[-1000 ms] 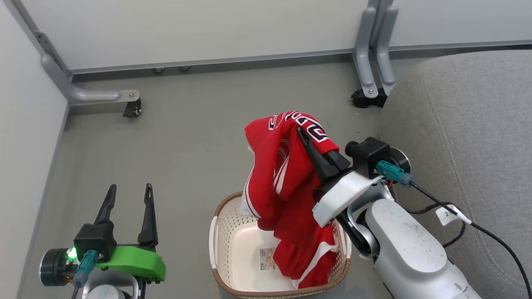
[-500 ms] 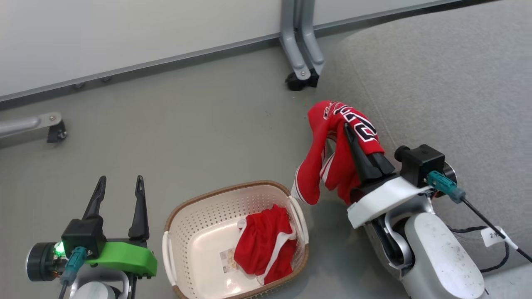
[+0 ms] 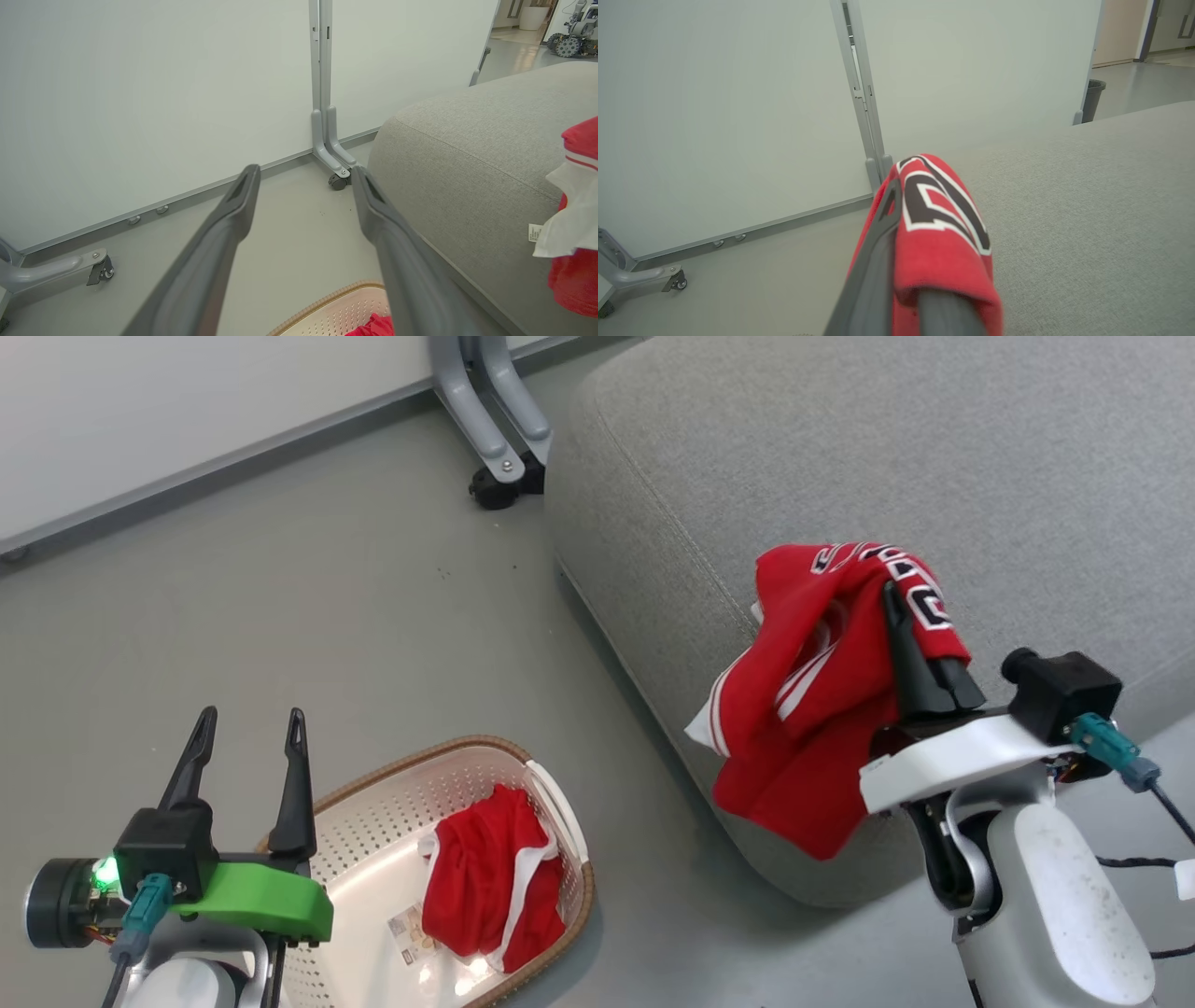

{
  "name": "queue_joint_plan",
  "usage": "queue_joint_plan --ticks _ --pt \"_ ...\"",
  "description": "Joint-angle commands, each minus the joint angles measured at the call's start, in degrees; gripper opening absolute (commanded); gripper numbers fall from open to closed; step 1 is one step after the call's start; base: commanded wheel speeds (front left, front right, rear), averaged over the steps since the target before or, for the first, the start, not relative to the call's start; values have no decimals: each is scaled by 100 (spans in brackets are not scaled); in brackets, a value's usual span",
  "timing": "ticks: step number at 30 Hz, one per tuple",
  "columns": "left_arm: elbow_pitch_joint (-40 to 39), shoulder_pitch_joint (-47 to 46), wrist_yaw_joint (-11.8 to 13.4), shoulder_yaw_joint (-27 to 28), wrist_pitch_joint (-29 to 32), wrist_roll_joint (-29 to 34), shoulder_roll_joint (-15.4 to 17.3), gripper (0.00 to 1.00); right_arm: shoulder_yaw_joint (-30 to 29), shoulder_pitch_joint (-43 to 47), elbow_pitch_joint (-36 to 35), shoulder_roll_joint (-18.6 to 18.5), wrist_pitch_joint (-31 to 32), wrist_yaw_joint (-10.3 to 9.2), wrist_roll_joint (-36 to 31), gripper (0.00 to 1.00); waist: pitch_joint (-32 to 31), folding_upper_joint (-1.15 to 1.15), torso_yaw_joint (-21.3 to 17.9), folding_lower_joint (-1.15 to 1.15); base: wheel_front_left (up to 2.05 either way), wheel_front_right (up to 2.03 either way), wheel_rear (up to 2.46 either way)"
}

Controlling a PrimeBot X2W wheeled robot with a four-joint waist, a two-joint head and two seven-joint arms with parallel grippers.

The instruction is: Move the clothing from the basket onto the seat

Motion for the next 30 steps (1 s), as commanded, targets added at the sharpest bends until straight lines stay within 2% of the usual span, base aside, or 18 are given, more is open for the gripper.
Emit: queue_joint_plan --ticks 1,6,11,15,21,24,30 --pt "-48 -109 45 40 32 32 104 100 -42 -195 24 9 -74 0 112 0 340 0 -311 0 0 0 0" --pt "-311 -247 76 46 160 129 230 100 -495 -775 317 4 -190 0 -43 0 717 0 -321 0 0 0 0" --pt "-654 -530 24 55 345 277 442 100 -972 -1609 545 -75 -241 0 -111 0 1304 0 -171 0 0 0 0" --pt "-924 -792 -2 80 476 357 616 100 -1266 -2385 734 -283 -244 0 -2 0 1789 0 -7 0 0 0 0" --pt "-1224 -1143 -72 54 582 491 750 100 -1664 -3473 1225 -787 -225 -1 158 0 2358 0 260 0 0 0 0" --pt "-1321 -1321 -108 28 605 541 778 100 -1803 -3822 1481 -979 -231 -1 184 0 2590 0 394 0 0 0 0" --pt "-1441 -1590 -139 -11 624 607 781 100 -1839 -4135 2447 -1170 -334 -1 213 0 2979 0 586 0 0 0 0"
